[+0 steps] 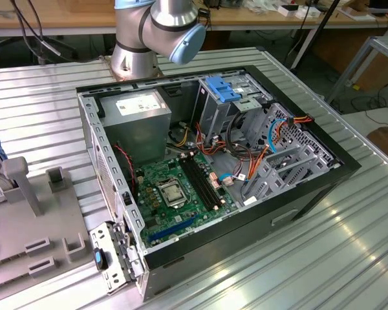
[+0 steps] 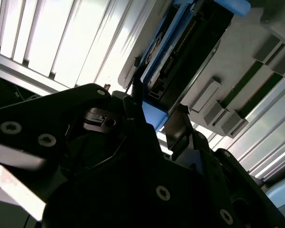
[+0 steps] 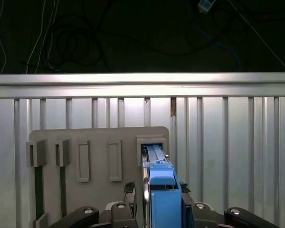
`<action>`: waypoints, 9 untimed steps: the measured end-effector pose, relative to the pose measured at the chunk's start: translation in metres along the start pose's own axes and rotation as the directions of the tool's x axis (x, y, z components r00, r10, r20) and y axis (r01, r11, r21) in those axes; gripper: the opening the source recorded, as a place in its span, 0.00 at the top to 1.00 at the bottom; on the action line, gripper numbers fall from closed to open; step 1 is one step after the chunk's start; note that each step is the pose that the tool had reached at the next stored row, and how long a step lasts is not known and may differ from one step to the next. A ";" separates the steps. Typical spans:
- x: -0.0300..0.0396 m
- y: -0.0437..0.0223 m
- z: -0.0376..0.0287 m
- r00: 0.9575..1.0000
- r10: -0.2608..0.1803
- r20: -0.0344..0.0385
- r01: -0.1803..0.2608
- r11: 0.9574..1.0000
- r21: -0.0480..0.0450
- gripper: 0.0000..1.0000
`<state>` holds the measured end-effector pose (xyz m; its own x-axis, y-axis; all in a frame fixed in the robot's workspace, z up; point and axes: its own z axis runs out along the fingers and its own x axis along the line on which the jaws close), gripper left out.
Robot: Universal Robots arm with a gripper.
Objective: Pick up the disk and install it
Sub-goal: 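Pick up the disk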
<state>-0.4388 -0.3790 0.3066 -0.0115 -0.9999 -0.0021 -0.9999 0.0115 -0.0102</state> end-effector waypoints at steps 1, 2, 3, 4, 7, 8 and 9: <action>0.0000 0.0000 0.0000 1.000 0.000 0.000 0.000 1.000 0.000 0.54; 0.0000 0.0000 0.0000 1.000 0.000 0.000 0.000 1.000 0.000 0.54; 0.0000 0.0001 0.0001 1.000 0.000 0.000 0.000 1.000 0.000 0.54; 0.0000 0.0001 0.0001 1.000 0.000 0.000 0.000 1.000 0.000 0.54; 0.0000 0.0005 -0.0019 1.000 0.000 0.000 0.000 1.000 0.000 0.54; 0.0000 0.0008 -0.0019 1.000 0.000 0.000 0.000 1.000 0.000 0.54; 0.0000 0.0014 -0.0019 1.000 0.000 0.001 0.000 1.000 0.000 0.54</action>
<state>-0.4403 -0.3789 0.3085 -0.0115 -0.9999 -0.0027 -0.9999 0.0115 -0.0103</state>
